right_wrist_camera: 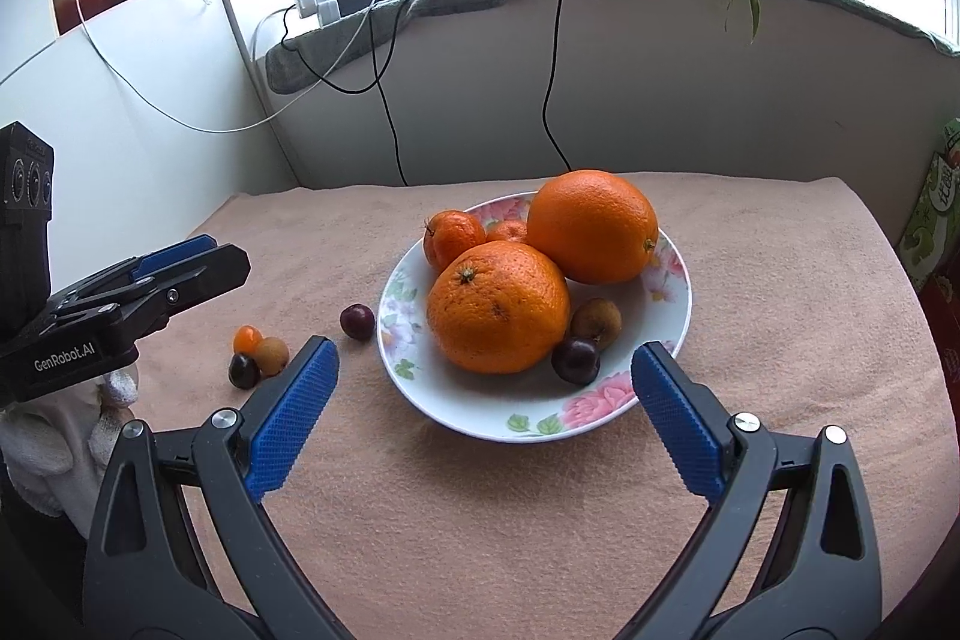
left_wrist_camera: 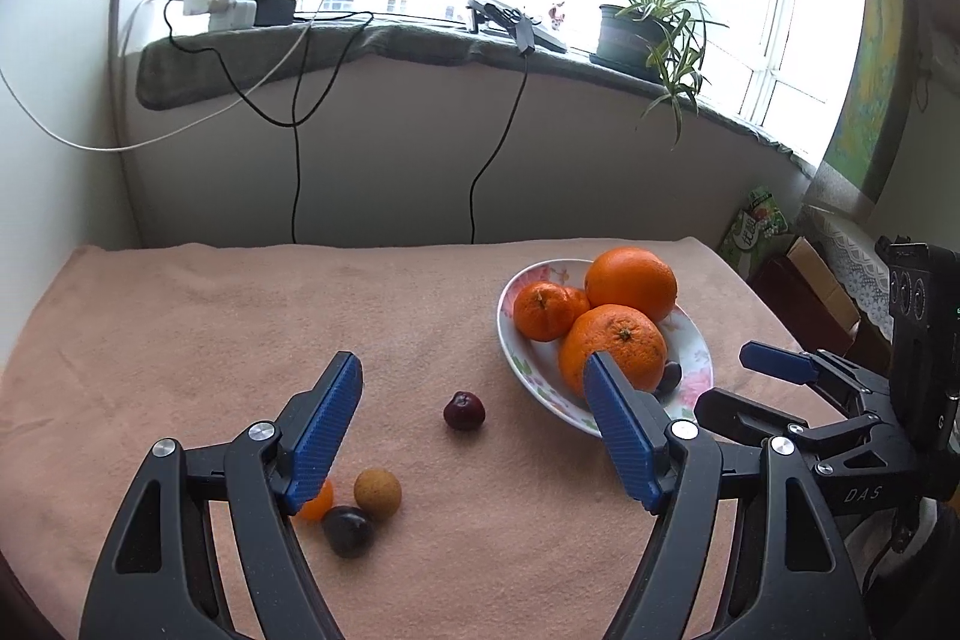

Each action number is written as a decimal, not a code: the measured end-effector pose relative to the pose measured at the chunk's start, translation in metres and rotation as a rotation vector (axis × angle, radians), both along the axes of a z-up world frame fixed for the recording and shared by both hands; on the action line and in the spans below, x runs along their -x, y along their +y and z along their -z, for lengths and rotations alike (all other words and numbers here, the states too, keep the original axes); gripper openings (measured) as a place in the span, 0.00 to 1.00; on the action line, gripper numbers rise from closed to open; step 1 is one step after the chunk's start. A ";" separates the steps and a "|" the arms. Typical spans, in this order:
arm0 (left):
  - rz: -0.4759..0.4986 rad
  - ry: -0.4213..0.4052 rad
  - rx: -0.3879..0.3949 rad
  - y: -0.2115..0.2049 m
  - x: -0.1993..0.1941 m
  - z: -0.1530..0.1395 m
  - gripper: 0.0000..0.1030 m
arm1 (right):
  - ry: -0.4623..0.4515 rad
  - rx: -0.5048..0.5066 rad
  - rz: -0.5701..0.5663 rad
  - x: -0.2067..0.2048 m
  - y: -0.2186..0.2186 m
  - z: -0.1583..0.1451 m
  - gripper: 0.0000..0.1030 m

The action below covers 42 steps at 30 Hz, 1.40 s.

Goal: Organize fruits
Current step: 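Withdraw both tools from the plate toward the remaining cherry and small fruit, then grasp a dark plum with the left tool while the right tool grasps a brown kiwi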

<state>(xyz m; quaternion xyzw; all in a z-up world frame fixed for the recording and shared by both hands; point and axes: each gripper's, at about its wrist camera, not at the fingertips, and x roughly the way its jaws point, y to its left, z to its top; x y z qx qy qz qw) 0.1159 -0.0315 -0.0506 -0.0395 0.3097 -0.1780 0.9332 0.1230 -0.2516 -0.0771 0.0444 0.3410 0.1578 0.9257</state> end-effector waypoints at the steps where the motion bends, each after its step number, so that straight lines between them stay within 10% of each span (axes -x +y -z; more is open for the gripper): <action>1: -0.005 -0.001 0.003 0.004 0.001 0.001 0.74 | -0.002 0.011 -0.006 0.001 0.004 0.000 0.97; 21: -0.146 0.068 0.009 0.093 0.042 0.041 0.74 | 0.045 -0.027 -0.183 0.004 0.065 0.007 0.96; 42: 0.012 0.135 -0.019 0.059 0.033 0.061 0.41 | 0.245 -0.144 -0.274 -0.039 0.123 0.038 0.53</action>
